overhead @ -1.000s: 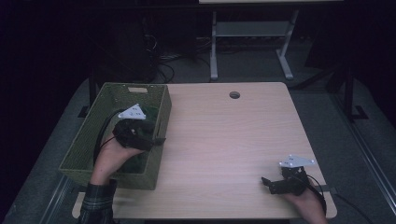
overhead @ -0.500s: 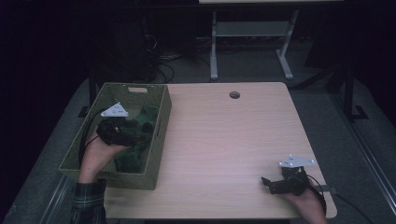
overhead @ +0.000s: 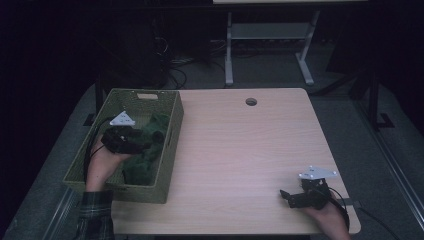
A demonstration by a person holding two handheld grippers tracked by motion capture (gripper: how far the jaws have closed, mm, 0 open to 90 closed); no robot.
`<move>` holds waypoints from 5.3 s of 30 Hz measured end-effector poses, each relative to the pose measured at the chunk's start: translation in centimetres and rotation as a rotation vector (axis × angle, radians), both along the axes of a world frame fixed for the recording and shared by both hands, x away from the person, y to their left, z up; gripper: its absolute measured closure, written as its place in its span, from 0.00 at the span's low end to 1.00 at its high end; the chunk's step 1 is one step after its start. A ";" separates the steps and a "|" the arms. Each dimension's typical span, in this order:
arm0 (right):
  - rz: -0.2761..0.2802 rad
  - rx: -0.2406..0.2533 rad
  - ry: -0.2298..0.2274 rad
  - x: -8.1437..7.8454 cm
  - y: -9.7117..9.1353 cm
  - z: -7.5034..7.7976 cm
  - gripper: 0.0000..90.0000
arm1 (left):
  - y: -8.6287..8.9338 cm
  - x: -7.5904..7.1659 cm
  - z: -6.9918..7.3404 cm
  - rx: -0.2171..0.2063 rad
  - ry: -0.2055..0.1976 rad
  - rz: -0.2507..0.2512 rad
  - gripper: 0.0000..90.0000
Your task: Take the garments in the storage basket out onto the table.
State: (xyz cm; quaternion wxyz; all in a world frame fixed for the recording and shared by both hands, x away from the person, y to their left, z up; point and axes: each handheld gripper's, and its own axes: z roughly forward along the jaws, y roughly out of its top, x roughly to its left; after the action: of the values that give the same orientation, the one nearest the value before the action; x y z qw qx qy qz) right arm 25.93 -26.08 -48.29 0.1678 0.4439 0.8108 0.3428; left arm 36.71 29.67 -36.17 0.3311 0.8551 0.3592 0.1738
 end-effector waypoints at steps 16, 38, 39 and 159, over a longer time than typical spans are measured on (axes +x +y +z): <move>0.000 0.000 0.000 0.0 0.0 0.0 0.03 | 0.3 2.0 -3.5 0.076 0.079 0.044 0.46; 0.000 0.000 0.000 0.0 0.0 0.0 0.03 | -0.2 2.6 -5.3 0.127 0.208 0.069 0.70; 0.000 0.000 0.000 0.0 0.0 0.0 0.03 | -0.2 2.6 -5.3 0.125 0.219 0.072 0.78; -0.003 -0.002 -0.003 0.0 -0.1 0.0 0.03 | -9.4 -1.3 15.2 -0.358 -0.102 -0.260 0.89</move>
State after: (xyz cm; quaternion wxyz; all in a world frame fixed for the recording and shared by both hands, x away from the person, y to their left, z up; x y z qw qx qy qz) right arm 25.96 -26.13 -48.30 0.1701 0.4442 0.8102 0.3424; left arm 35.37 20.24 -21.00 0.5149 0.8119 0.2538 0.1063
